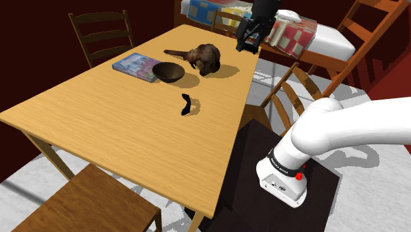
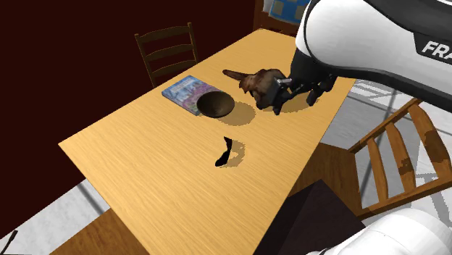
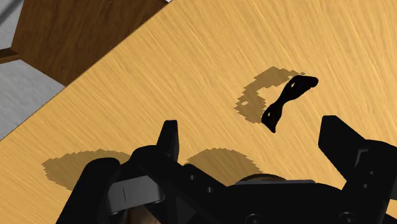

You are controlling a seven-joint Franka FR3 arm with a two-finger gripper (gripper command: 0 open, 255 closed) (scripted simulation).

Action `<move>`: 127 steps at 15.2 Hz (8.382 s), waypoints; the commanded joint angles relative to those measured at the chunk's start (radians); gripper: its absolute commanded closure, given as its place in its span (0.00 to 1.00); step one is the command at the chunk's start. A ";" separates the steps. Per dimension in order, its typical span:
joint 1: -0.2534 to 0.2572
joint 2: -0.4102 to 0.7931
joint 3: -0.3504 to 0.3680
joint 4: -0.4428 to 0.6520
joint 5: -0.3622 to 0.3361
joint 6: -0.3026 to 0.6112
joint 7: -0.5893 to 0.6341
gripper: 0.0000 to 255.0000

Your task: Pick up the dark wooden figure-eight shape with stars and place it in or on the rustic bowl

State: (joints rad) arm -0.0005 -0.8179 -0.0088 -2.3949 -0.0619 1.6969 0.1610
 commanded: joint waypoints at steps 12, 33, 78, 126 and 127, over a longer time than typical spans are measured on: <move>-0.024 0.272 0.160 -0.105 0.012 0.328 0.280 0.00; -0.086 0.952 0.289 0.062 -0.272 0.708 0.812 0.00; -0.064 0.925 0.217 -0.164 -0.995 1.009 1.408 1.00; -0.054 1.097 0.170 0.479 -0.512 0.678 0.780 1.00; -0.055 1.134 0.168 0.530 -0.510 0.666 0.768 1.00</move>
State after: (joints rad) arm -0.0558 0.2844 0.1600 -1.9101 -0.5738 2.3750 0.9382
